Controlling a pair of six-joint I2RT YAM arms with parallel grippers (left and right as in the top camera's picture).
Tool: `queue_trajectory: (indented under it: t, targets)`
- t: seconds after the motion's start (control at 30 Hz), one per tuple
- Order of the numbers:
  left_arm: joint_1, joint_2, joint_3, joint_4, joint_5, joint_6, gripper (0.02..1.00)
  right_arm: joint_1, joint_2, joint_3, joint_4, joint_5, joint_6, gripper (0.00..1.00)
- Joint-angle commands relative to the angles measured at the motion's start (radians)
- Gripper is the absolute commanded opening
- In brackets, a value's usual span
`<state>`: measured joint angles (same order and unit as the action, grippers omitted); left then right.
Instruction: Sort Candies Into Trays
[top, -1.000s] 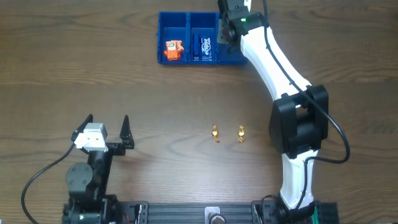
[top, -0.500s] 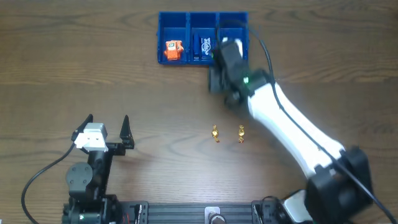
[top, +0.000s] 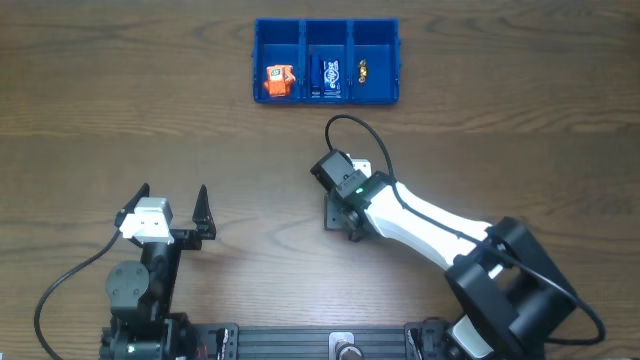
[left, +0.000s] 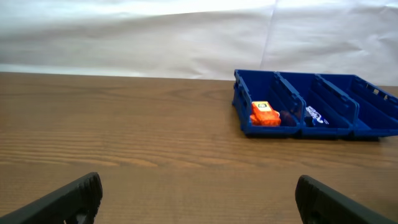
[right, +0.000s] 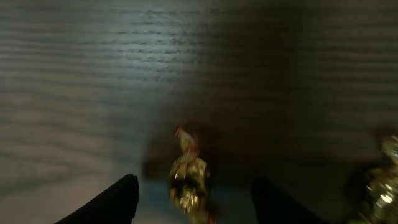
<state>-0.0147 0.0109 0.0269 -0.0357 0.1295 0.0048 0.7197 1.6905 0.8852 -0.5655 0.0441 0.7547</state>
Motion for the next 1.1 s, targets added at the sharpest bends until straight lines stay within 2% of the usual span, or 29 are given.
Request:
queue_trajectory:
  t: [0.03, 0.1, 0.23, 0.37, 0.53, 0.63, 0.73, 0.83, 0.9, 0.97, 1.0, 1.1]
  targets:
    - [0.005, -0.006, -0.022, -0.028, 0.021, 0.011, 0.998, 0.006, 0.025, -0.006, 0.020, 0.029, 0.039, 0.606]
    - [0.005, -0.006, -0.022, -0.028, 0.021, 0.011, 0.998, 0.006, 0.025, -0.006, 0.023, 0.033, 0.038, 0.551]
    - [0.005, -0.006, -0.022, -0.028, 0.021, 0.011, 0.998, 0.027, 0.025, -0.006, 0.024, 0.052, 0.039, 0.292]
    - [0.005, -0.006, -0.022, -0.028, 0.021, 0.011, 0.998, 0.027, 0.025, -0.006, 0.031, 0.052, 0.039, 0.176]
    - [0.005, -0.006, -0.022, -0.028, 0.021, 0.011, 0.998, 0.026, -0.014, 0.007, 0.002, 0.085, 0.038, 0.134]
    - [0.005, -0.006, -0.022, -0.028, 0.021, 0.011, 0.998, 0.008, -0.143, 0.080, -0.103, 0.170, 0.015, 0.130]
    - [0.005, -0.006, -0.022, -0.028, 0.021, 0.011, 0.998, -0.077, -0.174, 0.329, -0.286, 0.300, -0.084, 0.132]
    - [0.005, -0.006, -0.022, -0.028, 0.021, 0.011, 0.998, -0.197, -0.019, 0.653, -0.354, 0.341, -0.258, 0.132]
    - [0.005, -0.006, -0.022, -0.028, 0.020, 0.011, 0.998, -0.265, 0.136, 0.859, -0.360, 0.340, -0.354, 0.132]
    - [0.005, -0.006, -0.022, -0.028, 0.021, 0.011, 0.998, -0.316, 0.286, 1.025, -0.357, 0.325, -0.401, 0.132]
    - [0.005, -0.006, -0.022, -0.028, 0.021, 0.011, 0.998, -0.347, 0.367, 1.102, -0.351, 0.286, -0.413, 0.132]
    - [0.005, -0.006, -0.022, -0.028, 0.021, 0.011, 0.996, -0.388, 0.446, 1.126, -0.284, 0.196, -0.412, 0.139]
